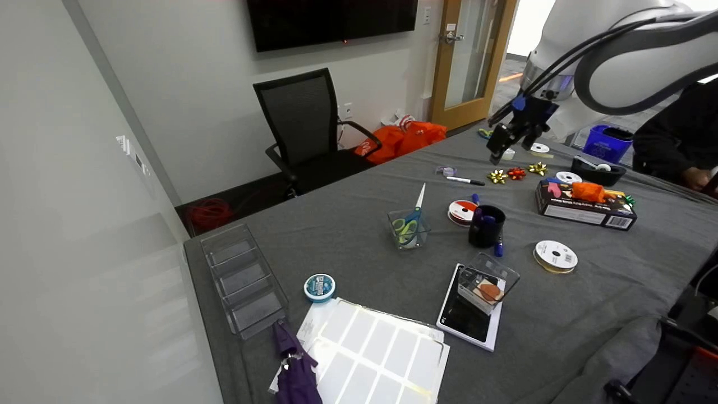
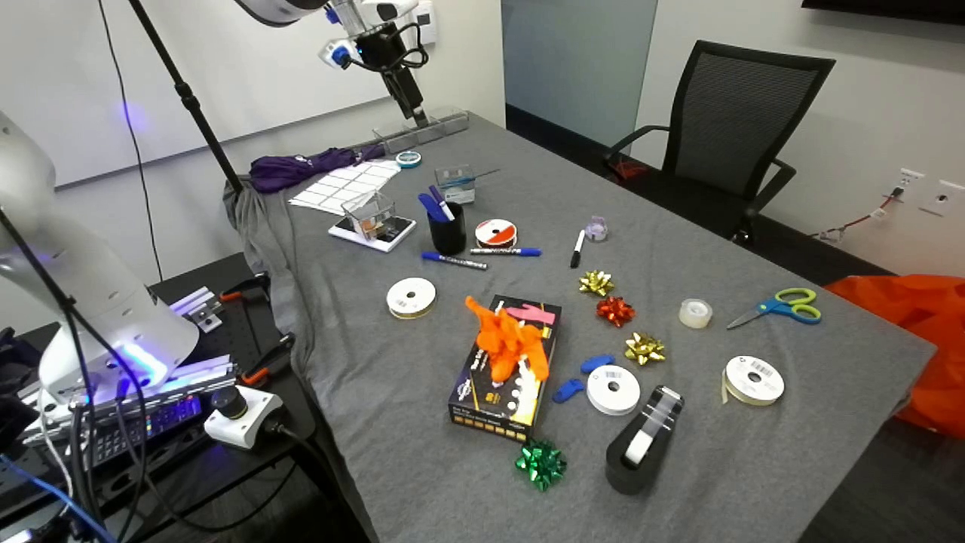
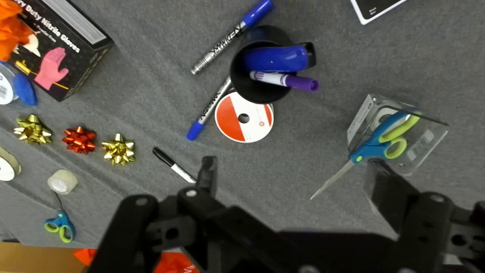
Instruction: Remove the blue object from the black cup
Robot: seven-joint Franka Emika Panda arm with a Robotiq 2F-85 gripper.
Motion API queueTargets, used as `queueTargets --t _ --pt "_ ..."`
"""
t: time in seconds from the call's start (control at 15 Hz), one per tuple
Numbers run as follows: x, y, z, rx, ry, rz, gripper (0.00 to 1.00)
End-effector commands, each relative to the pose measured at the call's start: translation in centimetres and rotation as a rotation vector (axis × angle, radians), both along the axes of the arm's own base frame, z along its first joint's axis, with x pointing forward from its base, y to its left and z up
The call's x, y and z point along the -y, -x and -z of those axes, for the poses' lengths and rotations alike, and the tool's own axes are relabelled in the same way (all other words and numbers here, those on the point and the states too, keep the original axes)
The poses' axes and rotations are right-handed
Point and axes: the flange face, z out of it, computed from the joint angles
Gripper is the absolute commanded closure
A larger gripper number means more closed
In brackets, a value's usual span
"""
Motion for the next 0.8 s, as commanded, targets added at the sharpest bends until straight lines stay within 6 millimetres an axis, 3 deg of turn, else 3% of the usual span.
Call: queueTargets --t 0.0,0.33,0.73 --pt "0.4 0.0 0.2 -0.008 0.012 -0.001 0.00" --pt "0.9 0.0 0.8 -0.019 0.024 -0.001 0.00" --pt "0.7 -1.0 6.1 -0.067 0.200 -0.073 0.00"
